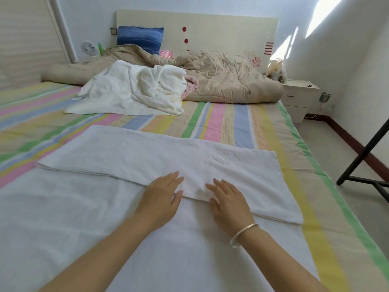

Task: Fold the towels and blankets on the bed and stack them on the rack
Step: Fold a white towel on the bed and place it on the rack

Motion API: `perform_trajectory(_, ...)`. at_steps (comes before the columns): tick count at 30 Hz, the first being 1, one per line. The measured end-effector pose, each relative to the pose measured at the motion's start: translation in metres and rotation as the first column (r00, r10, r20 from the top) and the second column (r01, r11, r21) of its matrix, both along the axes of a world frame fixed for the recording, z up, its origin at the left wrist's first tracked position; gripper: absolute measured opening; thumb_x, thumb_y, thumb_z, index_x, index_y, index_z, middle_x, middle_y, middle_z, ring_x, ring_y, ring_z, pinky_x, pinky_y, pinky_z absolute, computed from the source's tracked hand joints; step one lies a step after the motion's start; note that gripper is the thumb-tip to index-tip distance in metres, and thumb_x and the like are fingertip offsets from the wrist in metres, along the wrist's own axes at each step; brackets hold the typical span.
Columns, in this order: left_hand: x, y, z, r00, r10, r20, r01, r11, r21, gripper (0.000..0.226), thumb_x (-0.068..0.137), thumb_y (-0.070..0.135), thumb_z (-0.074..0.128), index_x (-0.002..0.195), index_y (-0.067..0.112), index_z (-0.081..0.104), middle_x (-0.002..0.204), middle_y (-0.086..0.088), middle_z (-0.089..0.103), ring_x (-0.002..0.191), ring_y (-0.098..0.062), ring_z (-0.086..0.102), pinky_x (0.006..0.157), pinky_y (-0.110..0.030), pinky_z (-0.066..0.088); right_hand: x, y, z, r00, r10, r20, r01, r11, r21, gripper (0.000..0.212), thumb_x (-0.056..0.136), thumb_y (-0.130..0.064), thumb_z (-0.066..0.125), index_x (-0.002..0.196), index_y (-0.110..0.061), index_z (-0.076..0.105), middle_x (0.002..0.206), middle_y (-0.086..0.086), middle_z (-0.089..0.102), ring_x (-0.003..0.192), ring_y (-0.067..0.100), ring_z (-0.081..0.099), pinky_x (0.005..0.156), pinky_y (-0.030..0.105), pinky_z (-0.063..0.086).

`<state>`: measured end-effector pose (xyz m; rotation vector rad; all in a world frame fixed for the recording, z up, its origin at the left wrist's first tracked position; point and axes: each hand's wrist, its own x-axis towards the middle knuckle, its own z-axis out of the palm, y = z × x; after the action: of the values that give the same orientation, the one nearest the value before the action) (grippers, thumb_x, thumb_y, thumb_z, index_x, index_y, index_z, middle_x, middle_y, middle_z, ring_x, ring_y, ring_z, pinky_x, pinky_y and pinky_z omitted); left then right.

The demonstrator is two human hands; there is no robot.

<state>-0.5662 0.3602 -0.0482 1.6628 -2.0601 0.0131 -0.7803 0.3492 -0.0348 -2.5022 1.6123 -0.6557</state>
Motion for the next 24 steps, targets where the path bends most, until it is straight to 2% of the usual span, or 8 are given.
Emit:
perform_trajectory(3,0.054,0.000,-0.004,0.980,0.099,0.171,-0.120,0.986,0.117,0.081,0.086,0.057,0.002,0.153,0.021,0.027,0.161,0.001,0.019,0.149,-0.013,0.016,0.120,-0.033,0.007,0.052,-0.012,0.001,0.994,0.013,-0.105,0.007,0.982,0.188,0.093,0.069,-0.057,-0.008,0.151,-0.027,0.024,0.161,0.002,0.014,0.149,0.022,0.010,0.120,0.038,0.007)
perform_trajectory(7,0.084,0.008,-0.022,0.951,0.051,0.303,-0.152,0.936,0.318,0.112,0.059,0.073,-0.041,0.154,0.023,-0.011,0.161,0.002,-0.018,0.148,-0.011,-0.018,0.120,-0.039,-0.011,0.101,-0.014,-0.015,0.956,0.036,-0.292,0.066,0.940,0.333,0.070,0.092,-0.060,0.003,0.154,-0.029,-0.003,0.161,0.001,-0.016,0.147,0.021,-0.018,0.118,0.045,-0.012)
perform_trajectory(9,0.080,0.009,-0.028,0.952,0.052,0.302,-0.148,0.940,0.306,0.112,0.059,0.071,-0.043,0.154,0.022,-0.012,0.161,-0.001,-0.019,0.148,-0.013,-0.020,0.119,-0.041,-0.012,0.106,-0.010,-0.026,0.935,0.021,-0.355,0.106,0.937,0.332,0.083,0.078,-0.066,-0.010,0.153,-0.030,-0.011,0.159,0.000,-0.023,0.145,0.020,-0.025,0.116,0.046,-0.017)
perform_trajectory(12,0.083,0.011,-0.034,0.960,0.080,0.269,-0.149,0.957,0.248,0.088,0.082,0.064,-0.014,0.157,0.020,0.002,0.163,-0.004,-0.006,0.150,-0.015,-0.009,0.120,-0.042,-0.006,0.107,-0.006,-0.031,0.934,-0.013,-0.357,0.136,0.937,0.321,0.093,0.063,-0.066,-0.019,0.151,-0.035,-0.015,0.158,-0.005,-0.024,0.143,0.015,-0.027,0.116,0.042,-0.018)
perform_trajectory(16,0.091,0.017,-0.035,0.999,0.041,-0.033,-0.038,0.995,0.090,0.060,0.096,0.045,0.023,0.142,0.018,0.050,0.152,-0.003,0.041,0.143,-0.016,0.033,0.118,-0.034,0.012,0.117,0.000,-0.022,0.929,-0.091,-0.360,0.211,0.928,0.308,0.070,0.090,-0.063,0.008,0.153,-0.034,-0.005,0.161,-0.006,-0.015,0.147,0.016,-0.018,0.118,0.041,-0.013)
perform_trajectory(19,0.115,0.014,-0.022,0.957,0.029,-0.289,-0.016,0.999,0.048,0.038,0.089,0.019,0.044,0.120,0.019,0.065,0.127,0.003,0.062,0.121,-0.017,0.053,0.104,-0.025,0.036,0.142,0.000,-0.015,0.949,-0.199,-0.245,0.244,0.955,0.169,0.055,0.094,-0.031,0.046,0.147,-0.027,0.030,0.158,0.001,0.022,0.147,0.025,0.015,0.119,0.043,0.006)
perform_trajectory(22,0.164,0.005,-0.014,0.998,0.048,-0.028,-0.051,0.991,-0.126,0.036,0.068,0.003,0.063,0.099,0.021,0.068,0.098,0.006,0.065,0.092,-0.020,0.058,0.079,-0.028,0.039,0.173,-0.003,-0.020,0.973,-0.183,-0.142,0.166,0.978,-0.128,0.050,0.055,-0.009,0.081,0.103,-0.018,0.069,0.107,0.004,0.066,0.099,0.033,0.063,0.086,0.043,0.050)
perform_trajectory(24,0.201,-0.003,-0.008,0.983,0.100,0.153,-0.078,0.986,-0.146,0.034,0.061,0.005,0.074,0.089,0.022,0.066,0.086,0.005,0.061,0.082,-0.022,0.057,0.071,-0.031,0.037,0.193,-0.004,-0.020,0.963,-0.180,-0.200,0.141,0.971,-0.194,0.045,0.043,-0.006,0.085,0.084,-0.017,0.070,0.085,0.002,0.065,0.076,0.030,0.063,0.063,0.035,0.050)
